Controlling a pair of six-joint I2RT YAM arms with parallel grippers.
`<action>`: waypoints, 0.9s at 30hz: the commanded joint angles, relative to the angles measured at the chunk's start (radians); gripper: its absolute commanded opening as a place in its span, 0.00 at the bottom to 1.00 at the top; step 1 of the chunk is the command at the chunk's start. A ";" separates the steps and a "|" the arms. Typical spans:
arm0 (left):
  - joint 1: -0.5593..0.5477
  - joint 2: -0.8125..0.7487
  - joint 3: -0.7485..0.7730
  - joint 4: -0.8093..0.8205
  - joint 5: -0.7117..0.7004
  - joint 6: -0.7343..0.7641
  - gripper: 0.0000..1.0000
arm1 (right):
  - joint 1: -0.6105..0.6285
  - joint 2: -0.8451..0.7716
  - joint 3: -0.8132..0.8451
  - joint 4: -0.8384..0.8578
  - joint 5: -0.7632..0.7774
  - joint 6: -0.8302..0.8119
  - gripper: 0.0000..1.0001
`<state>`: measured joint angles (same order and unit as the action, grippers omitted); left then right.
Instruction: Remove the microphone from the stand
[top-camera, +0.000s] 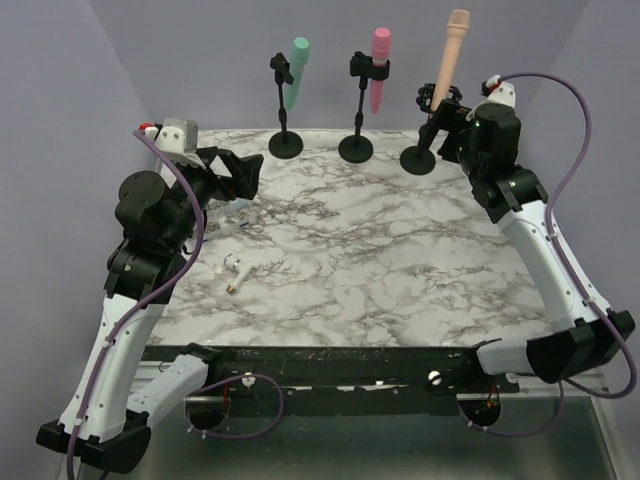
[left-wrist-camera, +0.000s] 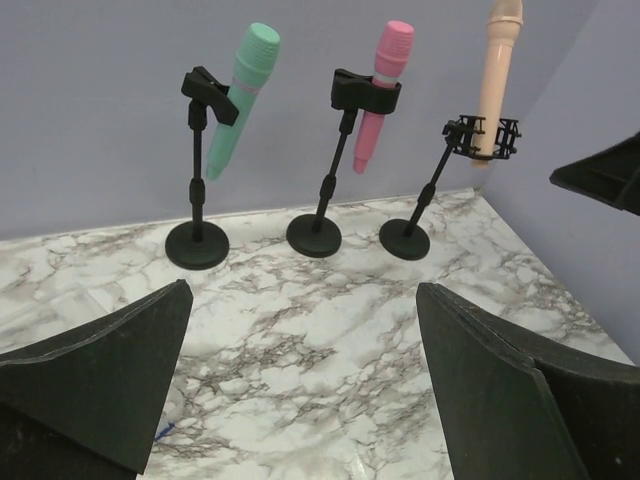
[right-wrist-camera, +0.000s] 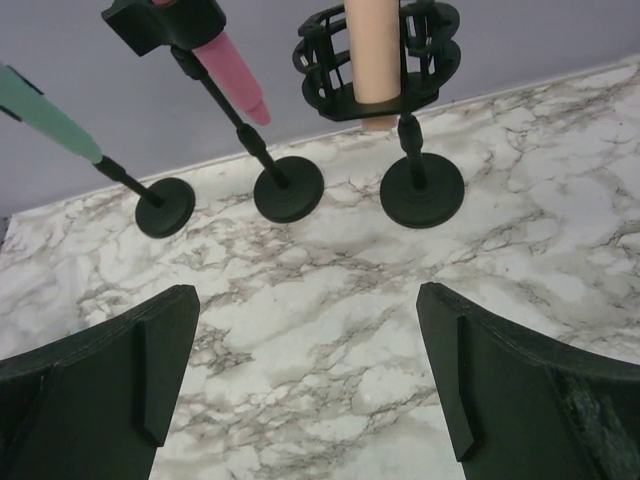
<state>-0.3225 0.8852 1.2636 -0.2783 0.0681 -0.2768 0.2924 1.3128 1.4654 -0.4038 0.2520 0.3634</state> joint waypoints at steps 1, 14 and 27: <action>-0.001 0.021 -0.020 0.025 0.045 0.008 0.99 | -0.004 0.111 0.120 0.069 0.078 -0.037 1.00; -0.001 0.072 -0.021 0.026 0.079 -0.001 0.99 | -0.014 0.423 0.482 0.158 0.240 -0.176 1.00; -0.001 0.089 -0.032 0.036 0.088 -0.010 0.99 | -0.062 0.681 0.742 0.237 0.274 -0.262 1.00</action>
<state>-0.3225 0.9699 1.2465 -0.2695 0.1322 -0.2813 0.2523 1.9232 2.1464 -0.2146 0.4927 0.1448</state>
